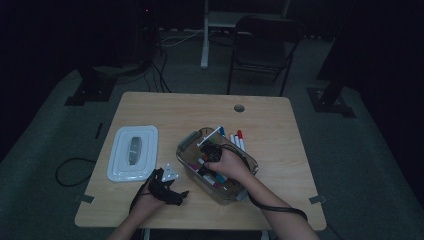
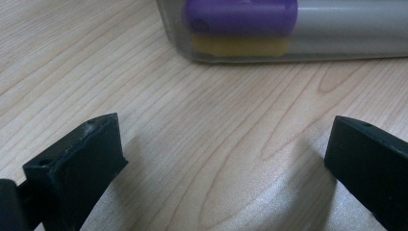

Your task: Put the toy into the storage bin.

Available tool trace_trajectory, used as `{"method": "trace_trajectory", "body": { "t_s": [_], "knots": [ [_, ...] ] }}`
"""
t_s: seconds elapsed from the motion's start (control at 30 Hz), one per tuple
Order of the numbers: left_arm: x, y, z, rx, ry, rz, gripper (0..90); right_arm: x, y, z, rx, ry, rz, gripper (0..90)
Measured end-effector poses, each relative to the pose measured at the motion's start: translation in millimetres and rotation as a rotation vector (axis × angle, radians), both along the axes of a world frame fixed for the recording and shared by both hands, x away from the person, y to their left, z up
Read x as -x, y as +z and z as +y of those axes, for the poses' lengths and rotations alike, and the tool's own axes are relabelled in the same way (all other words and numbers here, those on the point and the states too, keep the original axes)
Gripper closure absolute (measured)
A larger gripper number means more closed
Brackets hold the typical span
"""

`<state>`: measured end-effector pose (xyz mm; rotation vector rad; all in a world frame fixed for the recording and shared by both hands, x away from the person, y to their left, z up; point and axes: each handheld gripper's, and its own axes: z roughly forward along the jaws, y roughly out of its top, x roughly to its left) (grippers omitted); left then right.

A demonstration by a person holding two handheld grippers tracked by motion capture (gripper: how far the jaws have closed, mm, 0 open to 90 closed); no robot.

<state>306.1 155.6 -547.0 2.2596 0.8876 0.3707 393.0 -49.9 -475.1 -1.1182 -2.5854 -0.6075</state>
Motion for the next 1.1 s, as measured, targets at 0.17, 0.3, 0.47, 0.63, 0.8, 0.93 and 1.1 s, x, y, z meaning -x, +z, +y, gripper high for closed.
{"method": "trace_trajectory", "body": {
  "t_s": [0.17, 0.3, 0.47, 0.63, 0.8, 0.93, 1.1],
  "knots": [
    [0.0, 0.1, 0.0, -0.001, 0.0, 0.001, 0.5, 1.2, 11.7, -12.3, -0.071, 0.017, -0.104, 63.3],
    [0.0, 0.1, 0.1, -0.001, -0.001, 0.001, 0.5, 3.8, 39.6, -40.0, -0.205, -0.016, -0.179, 58.3],
    [0.0, 0.1, 0.0, -0.001, -0.001, 0.0, 0.5, 1.7, 70.7, -83.2, -0.287, -0.109, -0.313, 53.8],
    [0.0, 0.0, 0.0, 0.0, 0.0, 0.0, 0.5, -10.2, 84.4, -127.9, -0.307, -0.241, -0.386, 54.0],
    [0.0, 0.1, 0.0, -0.001, 0.0, 0.0, 0.5, -29.1, 66.8, -161.4, -0.257, -0.38, -0.397, 55.4],
    [0.0, 0.1, 0.2, -0.003, -0.001, 0.0, 0.5, -45.8, 31.7, -173.8, -0.206, -0.458, -0.359, 54.9],
    [0.0, 0.1, 0.2, -0.003, -0.001, 0.0, 0.5, -63.9, -9.4, -174.8, -0.148, -0.51, -0.28, 58.9]
  ]
}}
